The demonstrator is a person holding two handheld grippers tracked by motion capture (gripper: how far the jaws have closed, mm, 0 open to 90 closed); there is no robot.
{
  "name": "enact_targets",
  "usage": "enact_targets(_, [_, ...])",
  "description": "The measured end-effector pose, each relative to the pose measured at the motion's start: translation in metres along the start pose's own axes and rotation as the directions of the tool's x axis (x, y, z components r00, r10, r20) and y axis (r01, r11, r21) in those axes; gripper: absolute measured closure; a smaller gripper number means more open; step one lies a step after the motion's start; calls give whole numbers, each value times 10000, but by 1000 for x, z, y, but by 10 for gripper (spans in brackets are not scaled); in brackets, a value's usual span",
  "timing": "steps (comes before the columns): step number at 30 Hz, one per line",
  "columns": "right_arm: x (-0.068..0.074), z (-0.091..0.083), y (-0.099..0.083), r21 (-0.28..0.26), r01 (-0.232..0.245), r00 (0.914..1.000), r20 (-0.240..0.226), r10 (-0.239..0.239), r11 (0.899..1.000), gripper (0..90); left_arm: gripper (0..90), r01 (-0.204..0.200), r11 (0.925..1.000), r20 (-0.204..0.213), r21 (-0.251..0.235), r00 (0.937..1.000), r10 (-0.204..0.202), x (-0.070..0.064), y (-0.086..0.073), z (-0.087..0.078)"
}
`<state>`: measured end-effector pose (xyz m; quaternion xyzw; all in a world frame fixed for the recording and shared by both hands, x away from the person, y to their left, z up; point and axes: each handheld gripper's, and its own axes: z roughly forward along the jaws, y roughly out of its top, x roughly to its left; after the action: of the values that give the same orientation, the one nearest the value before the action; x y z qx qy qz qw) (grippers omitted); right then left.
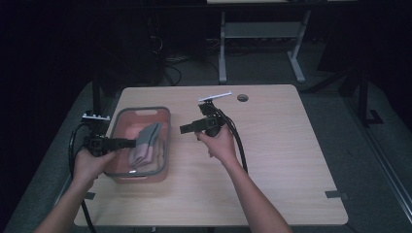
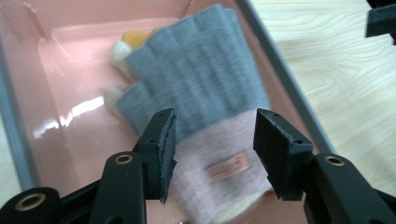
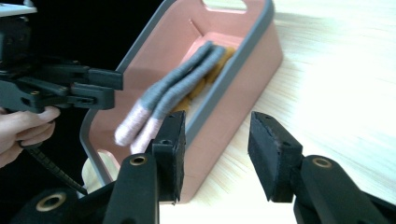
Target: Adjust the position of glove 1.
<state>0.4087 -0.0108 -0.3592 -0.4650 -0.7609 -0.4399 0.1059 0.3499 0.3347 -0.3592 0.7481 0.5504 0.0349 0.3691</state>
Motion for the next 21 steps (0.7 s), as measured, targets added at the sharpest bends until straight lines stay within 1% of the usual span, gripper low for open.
enact_targets(1, [-1, -1, -1, -29, -31, 10000, 13, 31, 10000, 555, 488, -95, 9999, 17, -49, 10000, 95, -2, 1, -1])
enact_targets(3, [-4, -4, -2, -76, -138, 9999, 45, 138, 9999, 545, 487, -154, 9998, 83, -94, 9998, 155, -6, 2, -1])
enact_targets(4, [-6, -6, -3, -53, -108, 9999, 89, 108, 9999, 543, 483, -189, 9998, 107, -103, 9998, 190, -7, 3, 0])
enact_targets(8, [-8, -11, -5, -114, -162, 9998, 147, 164, 9998, 538, 483, -223, 9997, 158, -134, 9996, 225, -10, 4, 1])
enact_targets(9, [-9, -13, -5, -159, -102, 9998, 189, 105, 9998, 537, 483, -249, 9996, 157, -144, 9996, 252, -11, 4, 1])
enact_targets(10, [-9, -14, -5, -173, -163, 9997, 175, 166, 9997, 536, 485, -311, 9995, 155, -98, 9994, 313, -11, 4, 1])
enact_targets(11, [-10, -15, -6, -185, -114, 9997, 205, 117, 9998, 534, 485, -323, 9994, 161, -99, 9993, 325, -12, 4, 2])
enact_targets(14, [-12, -19, -8, -215, -191, 9995, 257, 197, 9996, 525, 485, -374, 9993, 184, -87, 9991, 375, -13, 5, 2])
enact_targets(16, [-13, -21, -9, -246, -122, 9994, 308, 130, 9996, 521, 485, -309, 9994, 233, -135, 9992, 312, -13, 6, 2])
enact_targets(21, [-17, -27, -11, -217, -197, 9988, 438, 206, 9996, 510, 485, -343, 9993, 248, -148, 9991, 346, -14, 6, 3])
